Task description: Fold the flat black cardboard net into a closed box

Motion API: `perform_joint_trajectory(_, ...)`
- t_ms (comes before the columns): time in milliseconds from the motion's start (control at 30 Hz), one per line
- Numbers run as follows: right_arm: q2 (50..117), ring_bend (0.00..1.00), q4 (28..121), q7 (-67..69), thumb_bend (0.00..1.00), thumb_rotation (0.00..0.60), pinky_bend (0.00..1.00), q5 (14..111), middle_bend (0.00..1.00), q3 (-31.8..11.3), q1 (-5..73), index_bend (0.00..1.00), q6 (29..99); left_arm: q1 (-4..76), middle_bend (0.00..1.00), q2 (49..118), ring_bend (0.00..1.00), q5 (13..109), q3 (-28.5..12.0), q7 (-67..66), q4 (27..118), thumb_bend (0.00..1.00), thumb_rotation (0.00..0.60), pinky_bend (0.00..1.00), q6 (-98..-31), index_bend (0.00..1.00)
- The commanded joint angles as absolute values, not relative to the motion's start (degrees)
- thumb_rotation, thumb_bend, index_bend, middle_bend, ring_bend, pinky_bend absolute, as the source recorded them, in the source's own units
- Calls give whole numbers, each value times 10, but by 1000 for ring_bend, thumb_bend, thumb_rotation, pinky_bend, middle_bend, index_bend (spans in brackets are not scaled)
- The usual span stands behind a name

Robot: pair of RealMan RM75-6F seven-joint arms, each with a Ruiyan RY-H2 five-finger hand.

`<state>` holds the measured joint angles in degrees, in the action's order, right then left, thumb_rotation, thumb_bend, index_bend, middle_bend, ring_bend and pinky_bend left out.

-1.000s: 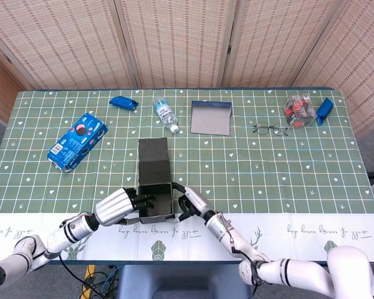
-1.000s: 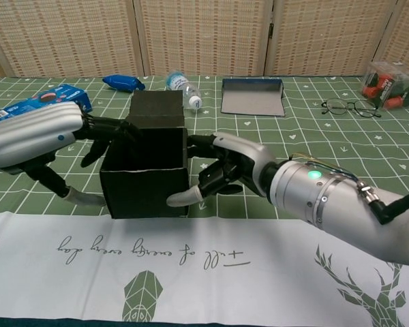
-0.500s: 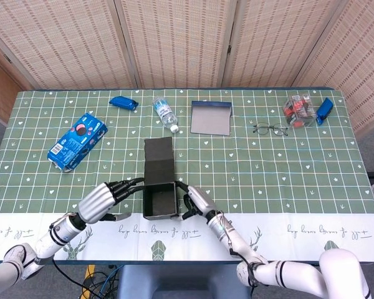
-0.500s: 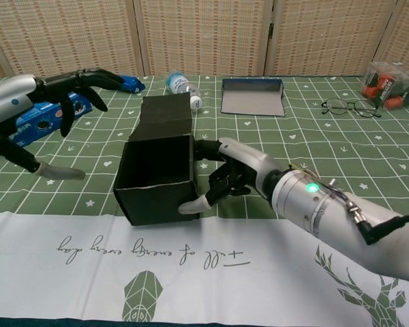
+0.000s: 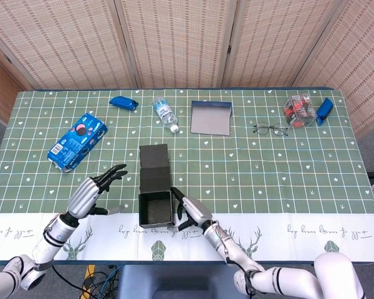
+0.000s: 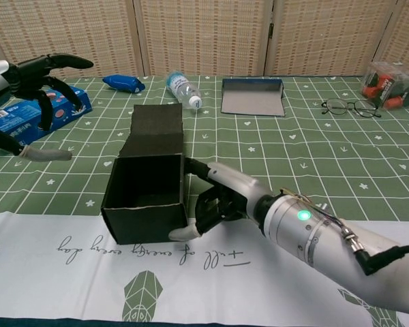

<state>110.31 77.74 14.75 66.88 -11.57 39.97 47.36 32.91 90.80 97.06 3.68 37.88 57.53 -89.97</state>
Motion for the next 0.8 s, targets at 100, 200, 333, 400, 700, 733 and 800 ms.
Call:
perform_joint_trajectory(100, 1041, 586, 860, 134, 56, 600, 1000, 656, 0, -113, 386, 0, 460, 320, 103, 859, 338, 917, 30, 389, 686, 128, 600, 582, -819, 124)
perform_joint_trajectory(200, 995, 586, 914, 133, 46, 600, 1000, 666, 0, -110, 377, 0, 465, 316, 103, 829, 374, 883, 30, 393, 753, 128, 600, 598, -771, 107)
perform_joint_trajectory(333, 936, 586, 975, 141, 38, 600, 1000, 685, 0, -117, 364, 0, 480, 308, 59, 796, 414, 846, 32, 388, 823, 128, 600, 615, -724, 27)
perform_joint_trajectory(400, 908, 586, 997, 144, 38, 600, 1000, 703, 0, -126, 358, 0, 497, 303, 25, 786, 420, 838, 35, 367, 846, 128, 600, 619, -711, 4)
perform_joint_trajectory(700, 836, 586, 1032, 141, 39, 600, 1000, 735, 0, -159, 344, 0, 557, 290, 0, 794, 428, 815, 35, 307, 891, 128, 600, 667, -667, 0)
perform_joint_trajectory(733, 832, 586, 1035, 143, 39, 600, 1000, 736, 0, -161, 342, 0, 562, 290, 0, 797, 428, 812, 33, 301, 892, 128, 600, 677, -661, 0)
perform_joint_trajectory(800, 823, 586, 1041, 146, 40, 600, 1000, 741, 0, -161, 337, 0, 573, 290, 0, 808, 429, 804, 29, 291, 895, 128, 600, 687, -650, 0)
